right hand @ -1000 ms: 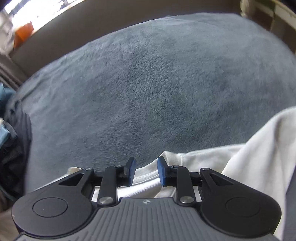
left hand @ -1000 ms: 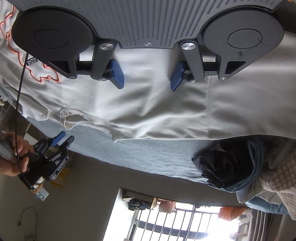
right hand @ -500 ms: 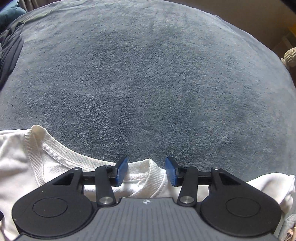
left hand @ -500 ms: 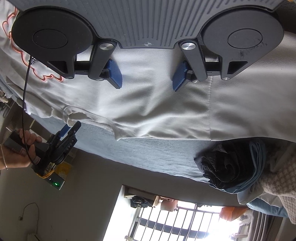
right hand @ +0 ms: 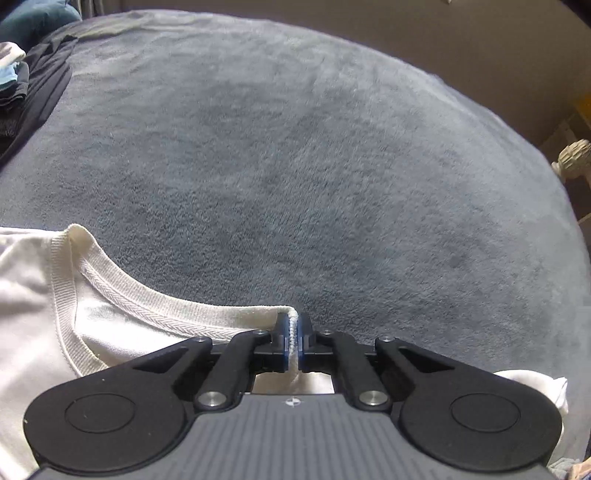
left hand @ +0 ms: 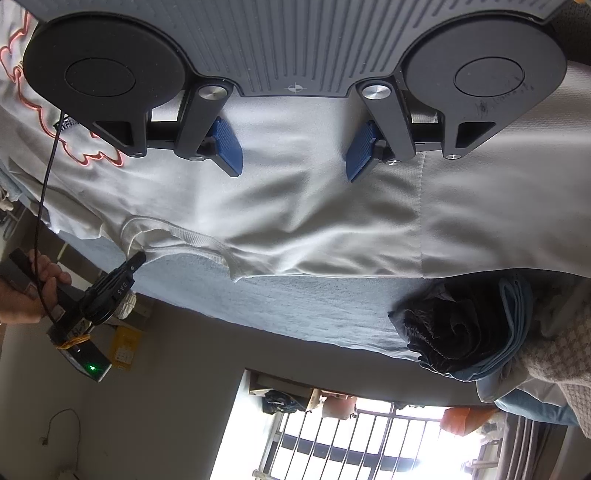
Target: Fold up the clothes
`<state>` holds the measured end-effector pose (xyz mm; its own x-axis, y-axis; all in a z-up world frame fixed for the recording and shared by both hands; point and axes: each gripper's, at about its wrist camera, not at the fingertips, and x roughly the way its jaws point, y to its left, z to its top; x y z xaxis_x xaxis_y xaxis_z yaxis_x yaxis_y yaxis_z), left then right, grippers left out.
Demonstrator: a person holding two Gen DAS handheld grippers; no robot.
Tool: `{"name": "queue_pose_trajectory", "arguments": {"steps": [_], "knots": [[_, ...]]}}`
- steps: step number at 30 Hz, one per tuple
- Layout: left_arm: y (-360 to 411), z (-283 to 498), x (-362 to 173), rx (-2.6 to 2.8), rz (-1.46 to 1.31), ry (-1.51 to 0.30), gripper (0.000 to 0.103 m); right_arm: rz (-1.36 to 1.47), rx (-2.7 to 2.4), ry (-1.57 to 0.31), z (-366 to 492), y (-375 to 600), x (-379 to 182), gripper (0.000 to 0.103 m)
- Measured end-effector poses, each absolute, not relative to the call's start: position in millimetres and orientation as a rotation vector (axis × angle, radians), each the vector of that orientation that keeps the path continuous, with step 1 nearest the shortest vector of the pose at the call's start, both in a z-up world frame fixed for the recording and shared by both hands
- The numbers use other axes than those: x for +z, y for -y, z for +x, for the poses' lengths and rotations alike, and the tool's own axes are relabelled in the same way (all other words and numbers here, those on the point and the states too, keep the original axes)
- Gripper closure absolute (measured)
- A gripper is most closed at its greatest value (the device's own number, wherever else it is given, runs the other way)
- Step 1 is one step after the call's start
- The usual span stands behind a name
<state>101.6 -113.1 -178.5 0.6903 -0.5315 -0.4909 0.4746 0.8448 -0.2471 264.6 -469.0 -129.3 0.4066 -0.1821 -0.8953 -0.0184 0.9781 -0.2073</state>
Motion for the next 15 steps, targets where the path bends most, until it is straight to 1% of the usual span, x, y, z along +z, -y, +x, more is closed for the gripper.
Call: {"name": "queue_pose_trajectory", "arguments": {"steps": [4,6,11,14,15], "knots": [[114.6,101.6,-178.7,-0.559,-0.093,-0.578,0.041,-0.208,-0.158,-1.018,252.0,469.5,-124.9,0.100],[114.9,101.8,-178.9,-0.557,-0.088,-0.578,0.041,-0.183,-0.195,-0.981,249.3,472.7,-130.7,0.100],[115.7,101.9,-179.3,-0.554,-0.076,-0.576,0.041,-0.097,-0.257,-0.980,251.6,480.0,-157.5,0.099],[116.4,102.2,-179.2,-0.551,-0.070,-0.576,0.041,0.058,-0.285,-0.958,253.8,494.6,-159.9,0.096],[116.8,102.4,-179.1,-0.551,-0.067,-0.576,0.041,0.151,-0.288,-0.948,252.7,505.2,-158.5,0.092]]}}
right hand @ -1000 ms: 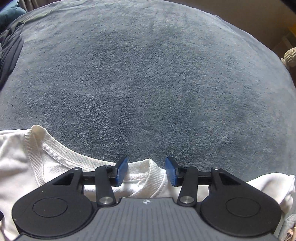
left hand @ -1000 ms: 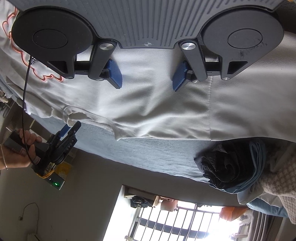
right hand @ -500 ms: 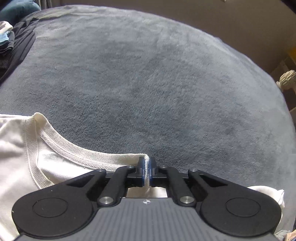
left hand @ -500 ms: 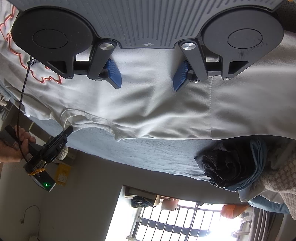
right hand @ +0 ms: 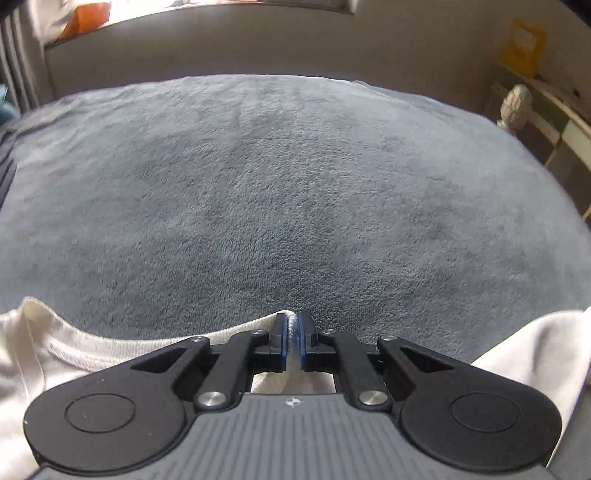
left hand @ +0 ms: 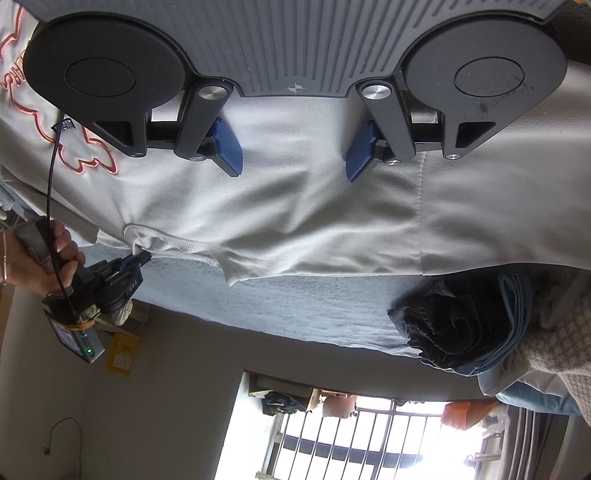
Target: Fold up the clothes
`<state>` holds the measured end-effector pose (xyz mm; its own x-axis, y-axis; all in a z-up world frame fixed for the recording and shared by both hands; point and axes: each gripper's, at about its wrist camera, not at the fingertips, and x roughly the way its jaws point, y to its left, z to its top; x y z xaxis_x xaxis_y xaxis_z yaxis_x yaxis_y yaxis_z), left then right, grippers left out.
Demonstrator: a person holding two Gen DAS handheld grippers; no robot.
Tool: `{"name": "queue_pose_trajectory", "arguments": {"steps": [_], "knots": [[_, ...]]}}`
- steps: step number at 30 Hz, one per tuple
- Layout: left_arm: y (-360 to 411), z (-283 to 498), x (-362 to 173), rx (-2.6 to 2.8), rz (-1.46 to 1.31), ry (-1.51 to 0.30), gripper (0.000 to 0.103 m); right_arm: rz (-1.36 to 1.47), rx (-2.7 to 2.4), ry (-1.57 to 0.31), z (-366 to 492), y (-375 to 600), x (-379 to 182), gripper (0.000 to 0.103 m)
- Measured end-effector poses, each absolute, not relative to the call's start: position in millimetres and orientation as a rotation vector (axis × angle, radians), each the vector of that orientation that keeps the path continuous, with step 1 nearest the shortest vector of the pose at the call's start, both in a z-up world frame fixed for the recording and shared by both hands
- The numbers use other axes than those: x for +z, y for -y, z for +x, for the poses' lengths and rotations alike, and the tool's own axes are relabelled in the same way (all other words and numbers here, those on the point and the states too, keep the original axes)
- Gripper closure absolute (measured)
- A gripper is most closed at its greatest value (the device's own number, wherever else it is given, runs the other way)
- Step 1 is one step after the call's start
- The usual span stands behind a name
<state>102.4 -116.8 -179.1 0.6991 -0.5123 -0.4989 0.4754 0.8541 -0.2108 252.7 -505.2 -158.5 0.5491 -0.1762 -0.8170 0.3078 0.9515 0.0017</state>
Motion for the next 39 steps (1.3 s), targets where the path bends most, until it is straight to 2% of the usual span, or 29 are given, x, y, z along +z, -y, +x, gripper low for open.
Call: {"name": "queue_pose_trajectory", "arguments": {"steps": [4,6,14,24,29,32,35,39], "knots": [[117.4,102.5,-179.0,-0.549,-0.062,-0.577,0.041,0.498,-0.303,-0.836,231.6,548.4,-145.6,0.070],[117.8,102.4,-179.0,-0.548,-0.059,-0.578,0.041,0.574,-0.331,-0.771,217.6,563.0,-135.0,0.064],[121.4,100.4,-178.0,-0.536,-0.037,-0.581,0.041,0.686,-0.431,-0.664,132.6,622.6,-92.2,0.064],[119.5,103.7,-167.2,-0.545,-0.028,-0.609,0.039,0.940,-0.537,-0.581,-53.0,663.3,-75.1,0.063],[96.7,88.9,-130.4,-0.586,-0.095,-0.589,0.039,0.986,-0.514,-0.634,-118.6,639.2,-76.9,0.063],[109.0,70.0,-117.1,-0.713,-0.092,-0.636,0.038,0.989,-0.465,-0.694,-140.6,613.2,-85.0,0.063],[145.5,40.8,-124.4,-0.817,0.054,-0.706,0.038,0.942,-0.385,-0.739,-144.2,579.6,-96.4,0.063],[180.2,-1.7,-150.8,-0.826,0.301,-0.736,0.043,0.784,-0.274,-0.791,-125.7,527.9,-111.5,0.065]]}}
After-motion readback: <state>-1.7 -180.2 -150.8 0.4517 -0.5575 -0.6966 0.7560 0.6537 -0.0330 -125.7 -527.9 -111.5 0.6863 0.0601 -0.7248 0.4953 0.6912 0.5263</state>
